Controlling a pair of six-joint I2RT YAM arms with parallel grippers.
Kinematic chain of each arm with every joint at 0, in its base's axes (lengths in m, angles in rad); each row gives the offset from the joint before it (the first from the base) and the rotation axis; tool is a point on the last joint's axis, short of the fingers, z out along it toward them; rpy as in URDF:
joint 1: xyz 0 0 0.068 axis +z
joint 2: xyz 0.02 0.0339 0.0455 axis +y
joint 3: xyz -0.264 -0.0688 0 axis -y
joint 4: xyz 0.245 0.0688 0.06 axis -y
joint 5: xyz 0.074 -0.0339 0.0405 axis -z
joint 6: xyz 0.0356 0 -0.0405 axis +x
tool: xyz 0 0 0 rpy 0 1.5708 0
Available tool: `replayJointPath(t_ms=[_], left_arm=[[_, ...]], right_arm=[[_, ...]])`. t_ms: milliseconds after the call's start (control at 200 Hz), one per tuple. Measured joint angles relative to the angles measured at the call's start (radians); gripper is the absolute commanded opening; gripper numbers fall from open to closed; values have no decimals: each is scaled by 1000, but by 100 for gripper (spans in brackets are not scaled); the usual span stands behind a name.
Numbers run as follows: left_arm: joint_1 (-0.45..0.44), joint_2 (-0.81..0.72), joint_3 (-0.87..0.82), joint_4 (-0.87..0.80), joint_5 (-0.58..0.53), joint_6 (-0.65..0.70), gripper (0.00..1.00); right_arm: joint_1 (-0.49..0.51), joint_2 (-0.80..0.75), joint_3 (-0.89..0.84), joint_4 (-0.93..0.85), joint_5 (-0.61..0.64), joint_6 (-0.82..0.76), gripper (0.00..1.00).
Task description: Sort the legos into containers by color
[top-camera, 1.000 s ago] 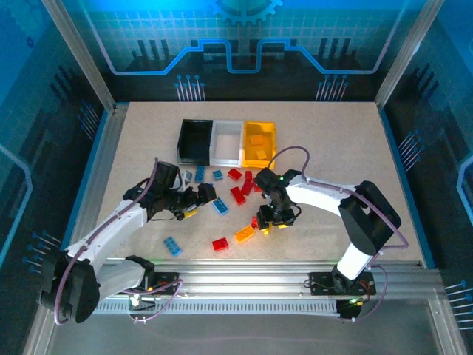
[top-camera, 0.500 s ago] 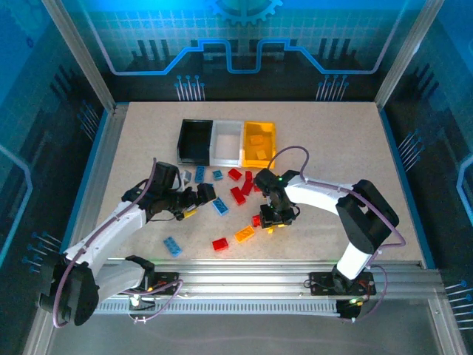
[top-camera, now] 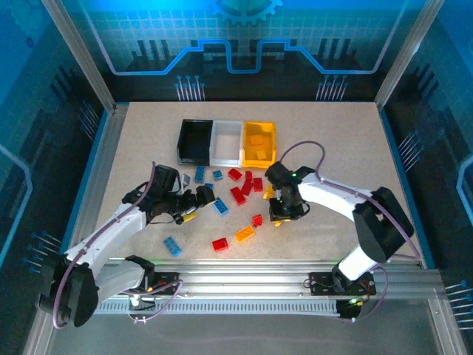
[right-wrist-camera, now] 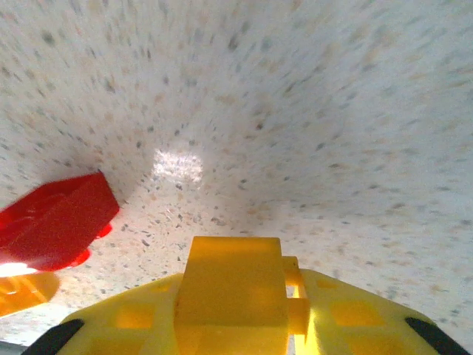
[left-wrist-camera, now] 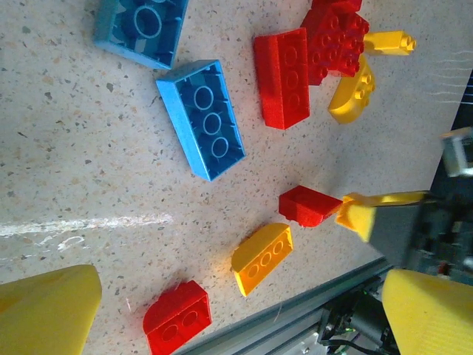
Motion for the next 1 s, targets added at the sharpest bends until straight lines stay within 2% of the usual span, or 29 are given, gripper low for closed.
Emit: replayJointPath(t_ms=[150, 300, 420, 650, 855, 995], left_arm=[[-2, 0, -2, 5, 0, -16, 99], [-22, 0, -2, 11, 0, -20, 99], [-47, 0, -2, 15, 0, -19, 99], [-85, 10, 21, -15, 0, -3, 99], [-89, 29, 59, -80, -2, 36, 99], [-107, 60, 97, -122, -12, 82, 99]], right_arm=[[-116, -98, 37, -15, -53, -6, 33], [-206, -85, 156, -12, -122, -9, 33], [-245, 31, 317, -8, -169, -19, 33], [-249, 318, 645, -9, -193, -53, 36], [-249, 509, 850, -40, -196, -78, 49], [-250, 561, 937, -76, -188, -95, 57]])
